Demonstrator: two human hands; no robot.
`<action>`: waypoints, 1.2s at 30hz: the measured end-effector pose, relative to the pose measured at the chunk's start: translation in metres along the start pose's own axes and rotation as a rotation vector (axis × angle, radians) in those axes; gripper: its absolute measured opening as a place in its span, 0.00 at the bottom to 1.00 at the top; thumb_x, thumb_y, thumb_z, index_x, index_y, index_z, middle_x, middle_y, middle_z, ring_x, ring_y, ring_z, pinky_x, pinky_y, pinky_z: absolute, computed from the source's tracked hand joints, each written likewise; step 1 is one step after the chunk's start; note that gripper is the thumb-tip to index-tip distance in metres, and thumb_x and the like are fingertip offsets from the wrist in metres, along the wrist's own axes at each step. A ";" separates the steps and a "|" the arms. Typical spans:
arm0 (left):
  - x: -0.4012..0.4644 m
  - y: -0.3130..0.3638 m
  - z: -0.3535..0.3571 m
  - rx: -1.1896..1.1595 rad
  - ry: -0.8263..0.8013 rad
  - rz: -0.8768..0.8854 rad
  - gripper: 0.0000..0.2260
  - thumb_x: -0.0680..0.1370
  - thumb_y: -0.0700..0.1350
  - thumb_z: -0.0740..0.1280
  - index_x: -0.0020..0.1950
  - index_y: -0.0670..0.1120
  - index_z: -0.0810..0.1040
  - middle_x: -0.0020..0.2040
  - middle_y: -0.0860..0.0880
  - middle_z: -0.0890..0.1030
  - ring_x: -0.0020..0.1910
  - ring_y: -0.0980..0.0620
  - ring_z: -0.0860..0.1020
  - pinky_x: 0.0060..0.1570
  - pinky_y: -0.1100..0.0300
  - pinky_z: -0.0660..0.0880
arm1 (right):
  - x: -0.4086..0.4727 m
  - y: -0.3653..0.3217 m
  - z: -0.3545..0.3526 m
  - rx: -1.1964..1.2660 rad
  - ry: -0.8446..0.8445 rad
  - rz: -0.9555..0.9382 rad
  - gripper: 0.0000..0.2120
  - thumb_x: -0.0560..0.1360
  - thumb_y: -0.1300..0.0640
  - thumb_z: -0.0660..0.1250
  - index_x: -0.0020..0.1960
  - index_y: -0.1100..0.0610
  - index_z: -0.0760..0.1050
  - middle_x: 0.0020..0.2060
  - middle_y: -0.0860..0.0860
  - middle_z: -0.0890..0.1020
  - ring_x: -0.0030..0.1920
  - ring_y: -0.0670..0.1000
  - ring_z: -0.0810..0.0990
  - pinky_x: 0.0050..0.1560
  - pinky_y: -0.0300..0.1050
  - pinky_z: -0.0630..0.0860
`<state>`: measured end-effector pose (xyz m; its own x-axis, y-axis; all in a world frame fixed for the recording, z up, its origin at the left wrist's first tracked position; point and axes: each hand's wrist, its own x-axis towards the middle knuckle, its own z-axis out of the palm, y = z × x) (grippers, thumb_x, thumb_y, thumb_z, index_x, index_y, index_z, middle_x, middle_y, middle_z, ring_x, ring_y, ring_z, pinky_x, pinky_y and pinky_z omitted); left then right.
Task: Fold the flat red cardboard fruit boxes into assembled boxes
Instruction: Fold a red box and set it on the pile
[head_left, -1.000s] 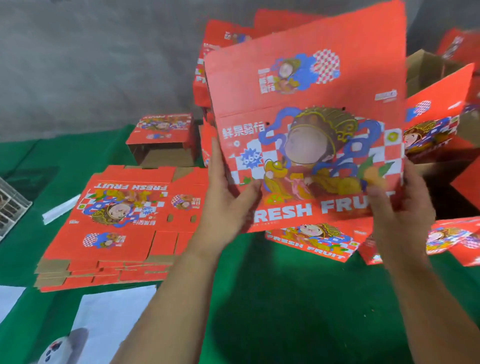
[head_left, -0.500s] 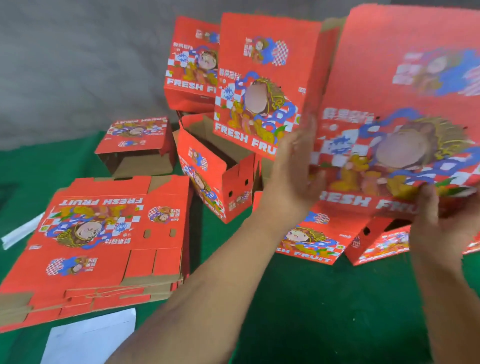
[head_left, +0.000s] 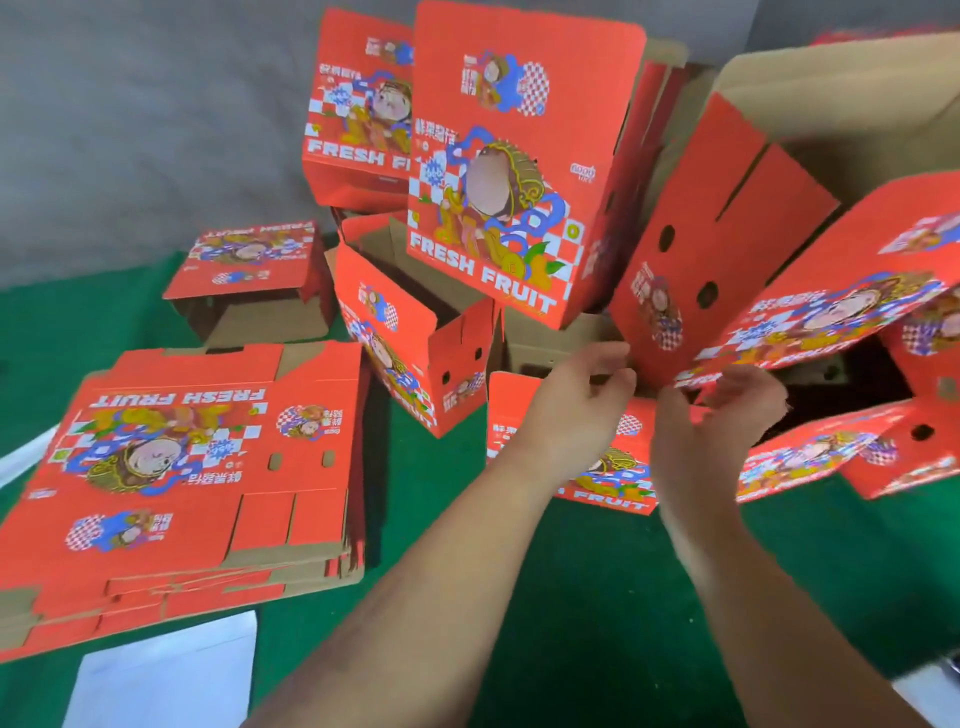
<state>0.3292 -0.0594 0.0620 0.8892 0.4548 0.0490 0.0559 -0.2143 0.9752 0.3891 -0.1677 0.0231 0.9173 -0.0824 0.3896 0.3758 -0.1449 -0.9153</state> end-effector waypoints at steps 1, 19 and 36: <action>-0.006 -0.002 -0.003 -0.007 0.022 0.015 0.14 0.85 0.44 0.64 0.70 0.47 0.79 0.55 0.60 0.81 0.52 0.66 0.78 0.57 0.68 0.73 | -0.010 -0.002 0.006 0.039 -0.037 0.007 0.19 0.70 0.60 0.66 0.60 0.52 0.68 0.58 0.55 0.70 0.58 0.57 0.72 0.62 0.59 0.71; -0.101 -0.158 -0.160 0.418 0.654 -0.588 0.17 0.80 0.48 0.64 0.69 0.51 0.77 0.71 0.44 0.76 0.71 0.39 0.73 0.74 0.44 0.67 | -0.183 0.012 0.151 -0.057 -1.067 0.582 0.14 0.79 0.62 0.64 0.63 0.52 0.79 0.55 0.52 0.83 0.51 0.53 0.84 0.50 0.45 0.79; -0.208 -0.203 -0.227 0.675 1.022 -0.764 0.34 0.80 0.57 0.64 0.83 0.45 0.59 0.77 0.40 0.68 0.75 0.36 0.65 0.74 0.43 0.57 | -0.162 0.041 0.172 -0.031 -0.873 0.935 0.08 0.83 0.62 0.66 0.46 0.53 0.77 0.45 0.51 0.83 0.40 0.49 0.81 0.36 0.46 0.81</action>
<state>0.0299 0.0855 -0.0969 -0.1477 0.9889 -0.0161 0.8173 0.1312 0.5610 0.2784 0.0090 -0.0953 0.6156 0.5052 -0.6048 -0.4483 -0.4066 -0.7960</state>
